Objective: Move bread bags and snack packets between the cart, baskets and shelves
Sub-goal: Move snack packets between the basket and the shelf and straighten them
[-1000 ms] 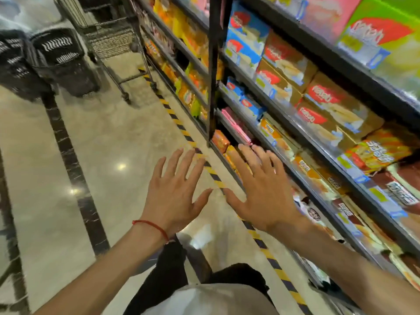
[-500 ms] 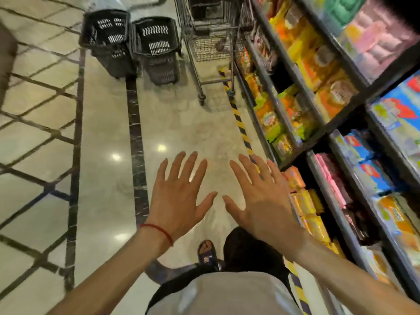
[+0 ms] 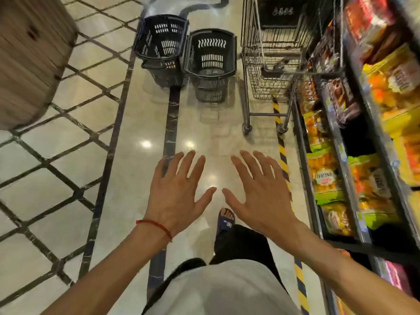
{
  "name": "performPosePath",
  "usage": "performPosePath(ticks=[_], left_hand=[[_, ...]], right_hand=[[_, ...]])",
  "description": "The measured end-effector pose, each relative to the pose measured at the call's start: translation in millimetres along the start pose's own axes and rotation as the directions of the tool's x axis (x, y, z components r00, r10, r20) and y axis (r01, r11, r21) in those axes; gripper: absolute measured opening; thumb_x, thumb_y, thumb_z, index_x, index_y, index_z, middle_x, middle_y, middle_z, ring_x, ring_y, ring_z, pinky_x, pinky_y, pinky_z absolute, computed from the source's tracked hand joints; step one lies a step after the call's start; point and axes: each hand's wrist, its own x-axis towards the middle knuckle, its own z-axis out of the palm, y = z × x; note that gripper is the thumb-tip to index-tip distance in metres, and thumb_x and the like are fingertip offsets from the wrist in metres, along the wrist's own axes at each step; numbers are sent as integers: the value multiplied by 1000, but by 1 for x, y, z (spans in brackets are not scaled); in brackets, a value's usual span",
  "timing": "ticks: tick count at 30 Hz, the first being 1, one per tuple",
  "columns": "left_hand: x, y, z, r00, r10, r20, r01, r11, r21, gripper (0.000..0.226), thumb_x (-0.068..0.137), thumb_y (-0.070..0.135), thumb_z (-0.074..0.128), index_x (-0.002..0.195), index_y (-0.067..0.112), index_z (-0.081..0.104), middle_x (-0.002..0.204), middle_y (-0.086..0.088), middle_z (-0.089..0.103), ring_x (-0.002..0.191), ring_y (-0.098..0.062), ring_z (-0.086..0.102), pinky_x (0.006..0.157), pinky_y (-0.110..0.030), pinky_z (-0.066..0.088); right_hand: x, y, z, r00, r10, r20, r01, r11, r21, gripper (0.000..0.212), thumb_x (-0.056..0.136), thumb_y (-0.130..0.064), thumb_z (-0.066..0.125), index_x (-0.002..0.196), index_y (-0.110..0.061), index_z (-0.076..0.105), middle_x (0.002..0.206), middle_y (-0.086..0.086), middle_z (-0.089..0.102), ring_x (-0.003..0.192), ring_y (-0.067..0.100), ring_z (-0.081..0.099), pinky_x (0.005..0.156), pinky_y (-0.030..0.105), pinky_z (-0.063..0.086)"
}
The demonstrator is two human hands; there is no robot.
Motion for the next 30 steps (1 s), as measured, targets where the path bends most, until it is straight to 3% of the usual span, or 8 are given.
performPosePath(ticks=[4,11,17,22,25,30], left_hand=[[78,-36,-7,997,-73,35,73,997,-11,76,99,70,27,156,20,41,157,-9,45,145,-31,40,119,-54,31],[228,-134,5,989,-141,35,143,986,-83,75,98,70,30,154,22,44,155,-8,49,144,-31,42,118,-54,35],[379,-254,20,992,-116,45,120,985,-122,72,97,66,35,152,21,44,151,-9,50,141,-32,44,116,-54,36],[491,-353,15,992,-71,100,84,987,-134,74,97,67,25,154,23,42,155,-8,47,143,-31,42,118,-54,34],[550,-404,13,997,-48,58,56,987,-152,70,99,62,35,152,19,46,152,-11,50,141,-33,45,115,-54,37],[657,-476,24,994,-68,80,78,988,-130,68,100,60,35,153,19,45,153,-11,49,142,-32,42,114,-52,38]], right_hand=[[104,13,-4,996,-83,37,84,996,-29,75,99,-67,38,159,-20,43,166,7,39,155,31,31,128,51,12],[294,14,8,994,-92,63,95,994,-53,73,100,-65,40,159,-21,42,166,4,39,155,31,29,127,54,20],[464,-13,42,996,-34,83,42,994,-102,72,100,-64,38,157,-20,44,165,5,40,154,31,30,126,51,16],[601,-45,51,994,-21,108,31,996,-89,69,101,-61,40,157,-20,45,166,5,38,156,30,29,128,50,16],[675,-59,54,992,-6,124,16,997,-81,70,101,-61,39,158,-21,43,167,4,36,157,28,25,130,49,11],[801,-62,78,992,-16,124,23,999,-50,68,103,-59,37,158,-20,43,167,4,36,156,29,28,128,51,19]])
